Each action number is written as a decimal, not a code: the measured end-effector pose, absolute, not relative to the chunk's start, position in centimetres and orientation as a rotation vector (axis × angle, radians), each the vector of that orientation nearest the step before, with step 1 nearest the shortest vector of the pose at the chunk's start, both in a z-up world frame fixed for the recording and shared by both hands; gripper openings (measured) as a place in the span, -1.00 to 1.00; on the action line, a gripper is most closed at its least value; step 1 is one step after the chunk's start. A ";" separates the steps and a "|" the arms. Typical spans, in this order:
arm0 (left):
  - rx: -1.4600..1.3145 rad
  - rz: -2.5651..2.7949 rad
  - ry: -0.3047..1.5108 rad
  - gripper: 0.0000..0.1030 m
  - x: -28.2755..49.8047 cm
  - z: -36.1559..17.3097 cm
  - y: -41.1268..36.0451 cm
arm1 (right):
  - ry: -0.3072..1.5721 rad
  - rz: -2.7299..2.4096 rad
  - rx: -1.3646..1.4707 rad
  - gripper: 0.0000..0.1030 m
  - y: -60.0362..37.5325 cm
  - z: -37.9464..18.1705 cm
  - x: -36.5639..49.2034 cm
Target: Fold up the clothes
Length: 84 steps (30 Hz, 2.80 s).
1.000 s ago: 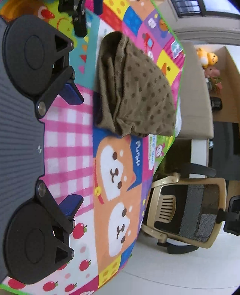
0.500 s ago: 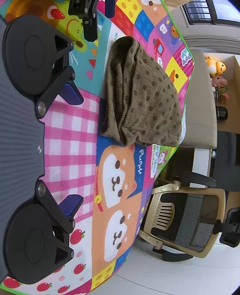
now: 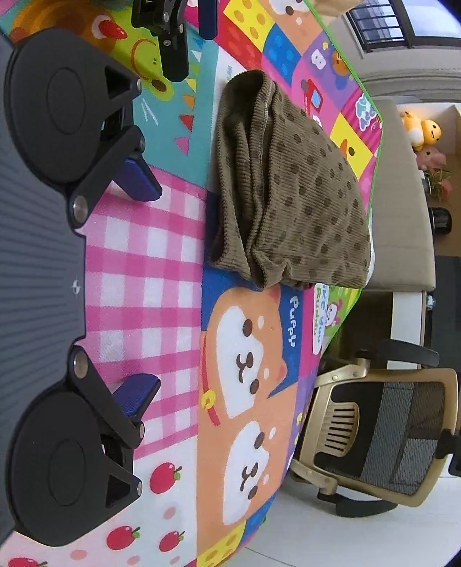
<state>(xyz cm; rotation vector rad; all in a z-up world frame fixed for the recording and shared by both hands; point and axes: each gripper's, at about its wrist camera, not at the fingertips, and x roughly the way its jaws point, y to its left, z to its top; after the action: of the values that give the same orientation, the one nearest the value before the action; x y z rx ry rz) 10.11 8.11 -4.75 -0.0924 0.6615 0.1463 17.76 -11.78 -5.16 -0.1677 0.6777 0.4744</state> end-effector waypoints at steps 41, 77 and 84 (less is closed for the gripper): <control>-0.049 0.183 0.698 1.00 11.1 -4.9 9.6 | 0.677 0.473 -0.163 1.00 -11.7 -5.2 17.8; -0.057 0.188 0.685 1.00 14.6 -5.2 9.3 | 0.677 0.472 -0.163 1.00 -11.7 -5.2 17.8; -0.057 0.188 0.685 1.00 14.6 -5.2 9.3 | 0.678 0.472 -0.163 1.00 -11.7 -5.2 17.8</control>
<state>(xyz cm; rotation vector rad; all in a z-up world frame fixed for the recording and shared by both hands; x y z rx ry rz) 14.62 9.33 -5.21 -0.0567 0.6851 0.1881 17.77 -11.71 -5.20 -0.1631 0.6775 0.4719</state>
